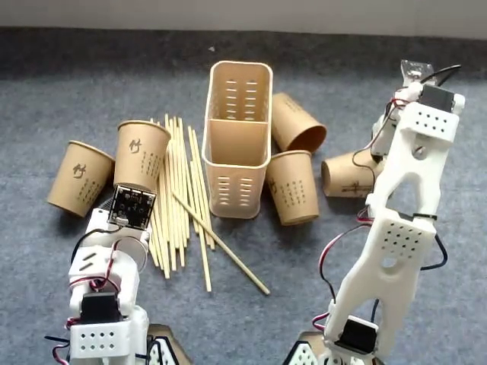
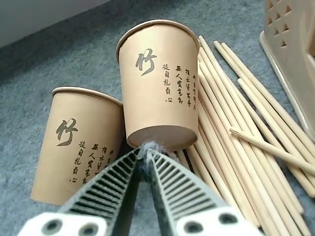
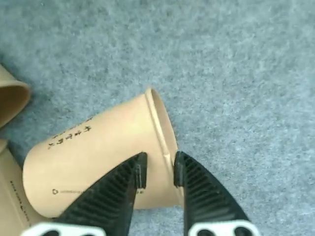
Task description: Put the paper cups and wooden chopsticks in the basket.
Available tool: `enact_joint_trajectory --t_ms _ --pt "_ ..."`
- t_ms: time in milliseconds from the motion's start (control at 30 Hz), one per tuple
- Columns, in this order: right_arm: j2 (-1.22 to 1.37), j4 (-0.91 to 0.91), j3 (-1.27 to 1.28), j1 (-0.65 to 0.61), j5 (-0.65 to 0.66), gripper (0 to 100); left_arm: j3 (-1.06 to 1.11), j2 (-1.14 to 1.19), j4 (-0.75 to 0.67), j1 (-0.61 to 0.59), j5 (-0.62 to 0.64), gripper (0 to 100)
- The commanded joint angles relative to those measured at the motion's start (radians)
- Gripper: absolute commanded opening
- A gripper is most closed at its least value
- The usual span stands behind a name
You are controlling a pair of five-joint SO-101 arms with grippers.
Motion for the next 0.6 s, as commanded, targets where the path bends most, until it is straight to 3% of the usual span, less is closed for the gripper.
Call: enact_joint_trajectory --t_ms 0,200,400,567 --pt "0.012 0.019 0.019 -0.022 0.008 1.4 0.018 -0.005 -0.017 -0.002 -0.006 1" --pt "0.010 0.021 0.093 -0.107 -0.103 0.5 0.018 -0.005 -0.015 0.025 -0.006 1" --pt "-0.153 0.019 0.079 -0.177 -0.106 0.5 0.018 -0.005 -0.014 0.039 -0.006 1" --pt "-0.472 0.019 0.085 -0.203 0.034 0.5 0.018 -0.005 -0.014 0.039 -0.006 1"
